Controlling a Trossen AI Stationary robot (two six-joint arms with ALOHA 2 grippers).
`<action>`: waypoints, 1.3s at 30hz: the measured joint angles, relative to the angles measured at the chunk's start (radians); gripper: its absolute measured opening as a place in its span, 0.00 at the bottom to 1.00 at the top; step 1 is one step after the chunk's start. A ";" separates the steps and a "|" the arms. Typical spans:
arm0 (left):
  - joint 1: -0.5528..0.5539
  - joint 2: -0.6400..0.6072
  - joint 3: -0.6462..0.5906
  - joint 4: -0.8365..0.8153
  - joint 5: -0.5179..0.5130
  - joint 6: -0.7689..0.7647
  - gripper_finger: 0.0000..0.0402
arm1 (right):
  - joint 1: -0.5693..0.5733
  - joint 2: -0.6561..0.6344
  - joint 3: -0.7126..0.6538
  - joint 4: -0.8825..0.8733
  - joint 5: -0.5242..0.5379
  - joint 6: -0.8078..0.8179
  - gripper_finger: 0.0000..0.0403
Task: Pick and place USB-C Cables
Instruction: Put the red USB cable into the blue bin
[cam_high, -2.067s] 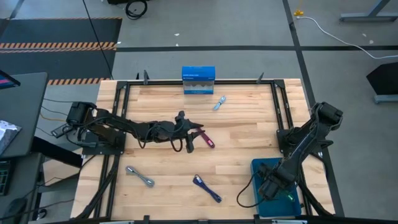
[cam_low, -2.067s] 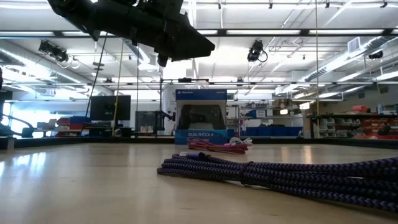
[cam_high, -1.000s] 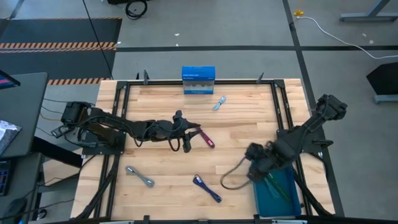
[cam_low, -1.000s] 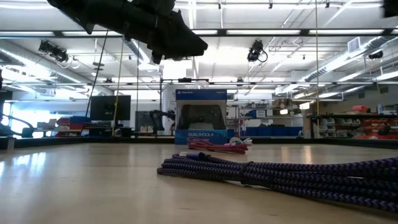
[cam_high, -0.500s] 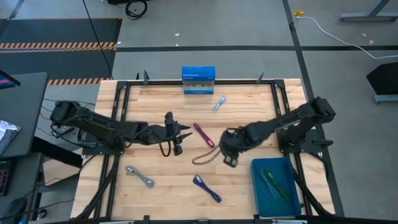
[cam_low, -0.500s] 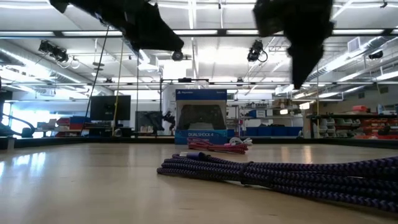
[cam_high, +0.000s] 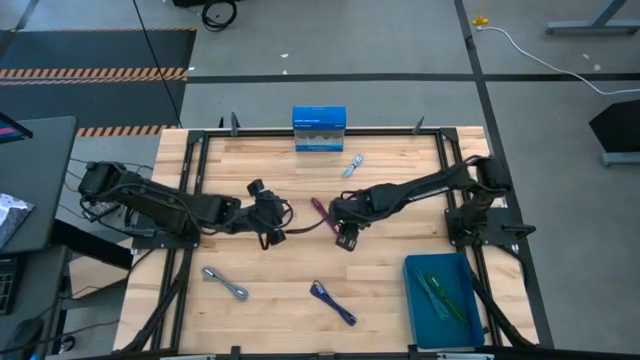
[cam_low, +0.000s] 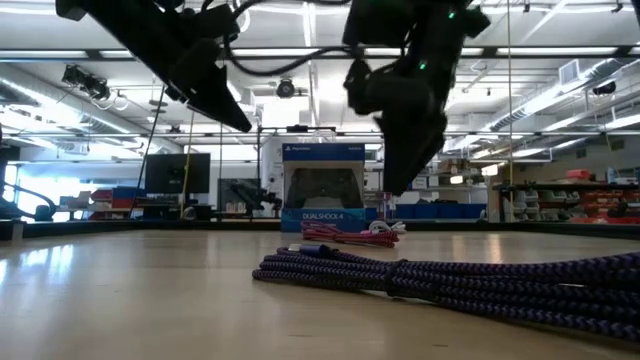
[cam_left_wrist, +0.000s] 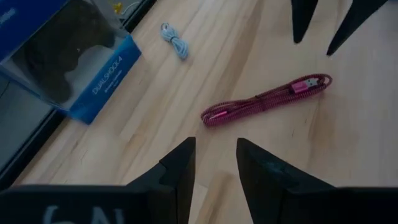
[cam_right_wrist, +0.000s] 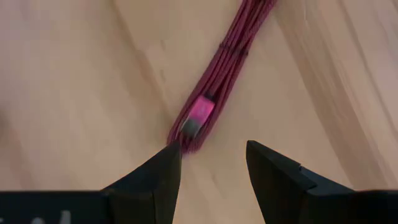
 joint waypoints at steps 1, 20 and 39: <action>0.000 0.000 0.000 -0.001 -0.002 -0.001 0.31 | -0.006 0.014 0.000 0.018 0.000 -0.001 0.46; -0.001 0.000 0.000 -0.004 0.030 -0.001 0.31 | -0.050 0.161 0.001 0.144 -0.001 -0.053 0.44; 0.000 0.000 0.000 0.010 0.028 -0.004 0.31 | -0.047 0.122 0.000 -0.085 0.014 -0.071 0.06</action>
